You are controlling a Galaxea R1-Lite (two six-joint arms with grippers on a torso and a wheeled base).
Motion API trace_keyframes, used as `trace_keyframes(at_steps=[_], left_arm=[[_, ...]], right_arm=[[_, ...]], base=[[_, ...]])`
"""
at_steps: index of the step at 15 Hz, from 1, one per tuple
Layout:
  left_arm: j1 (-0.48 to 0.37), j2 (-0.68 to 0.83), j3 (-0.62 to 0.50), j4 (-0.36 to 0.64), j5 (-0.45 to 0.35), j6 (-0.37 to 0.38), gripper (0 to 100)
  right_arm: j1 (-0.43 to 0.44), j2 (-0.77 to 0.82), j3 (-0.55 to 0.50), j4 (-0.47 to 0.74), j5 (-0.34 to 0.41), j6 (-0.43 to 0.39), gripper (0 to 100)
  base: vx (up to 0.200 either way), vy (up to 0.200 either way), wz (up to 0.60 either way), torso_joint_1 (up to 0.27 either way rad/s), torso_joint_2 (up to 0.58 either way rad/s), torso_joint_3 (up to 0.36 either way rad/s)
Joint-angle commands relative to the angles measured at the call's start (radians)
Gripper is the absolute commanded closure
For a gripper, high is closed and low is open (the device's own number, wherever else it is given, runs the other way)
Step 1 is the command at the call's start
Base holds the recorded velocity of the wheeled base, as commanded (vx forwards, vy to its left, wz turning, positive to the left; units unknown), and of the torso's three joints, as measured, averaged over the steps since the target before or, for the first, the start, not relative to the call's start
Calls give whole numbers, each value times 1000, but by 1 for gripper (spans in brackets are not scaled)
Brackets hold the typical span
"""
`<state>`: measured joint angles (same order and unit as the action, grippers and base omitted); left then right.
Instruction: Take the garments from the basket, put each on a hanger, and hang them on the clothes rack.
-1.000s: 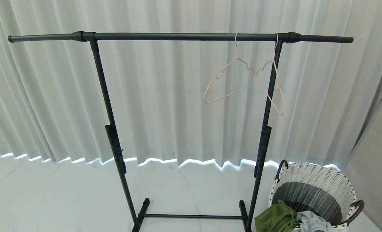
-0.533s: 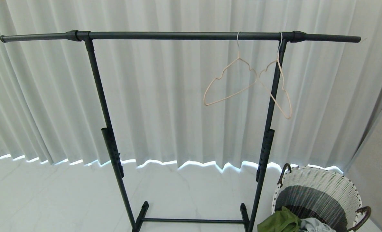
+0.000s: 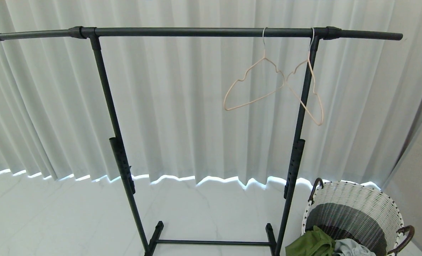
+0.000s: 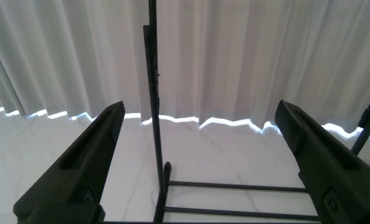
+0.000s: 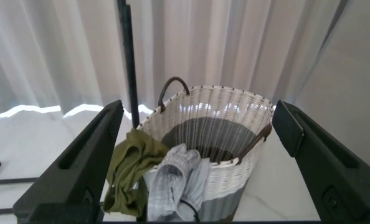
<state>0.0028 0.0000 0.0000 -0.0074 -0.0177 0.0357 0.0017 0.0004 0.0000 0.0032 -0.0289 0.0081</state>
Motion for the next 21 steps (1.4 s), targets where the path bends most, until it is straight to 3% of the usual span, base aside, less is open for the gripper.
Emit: trace_keyframes(at_steps=[1, 4, 8, 17, 19, 20, 21], left_arm=[[0, 2, 0, 0, 1, 1, 0], [0, 0, 0, 0, -1, 4, 0], [0, 0, 0, 0, -1, 6, 0], [0, 0, 0, 0, 1, 1, 0], [0, 0, 0, 0, 1, 3, 0], [0, 0, 0, 0, 1, 0, 0], [0, 0, 0, 0, 1, 0, 0]], right_arm=[[0, 0, 0, 0, 0, 0, 0], [0, 0, 0, 0, 0, 1, 0], [0, 0, 0, 0, 0, 3, 0], [0, 0, 0, -2, 0, 6, 0], [0, 0, 0, -9, 6, -48, 0], [0, 4, -18, -9, 49, -57, 0], [12, 58, -97, 1, 139, -51, 0]], base=[[0, 0, 0, -119, 437, 276], [0, 0, 0, -62, 201, 141], [0, -200, 0, -11, 40, 22], [0, 0, 0, 0, 0, 0], [0, 0, 0, 0, 0, 0], [0, 0, 0, 0, 0, 0], [0, 0, 0, 0, 0, 0]])
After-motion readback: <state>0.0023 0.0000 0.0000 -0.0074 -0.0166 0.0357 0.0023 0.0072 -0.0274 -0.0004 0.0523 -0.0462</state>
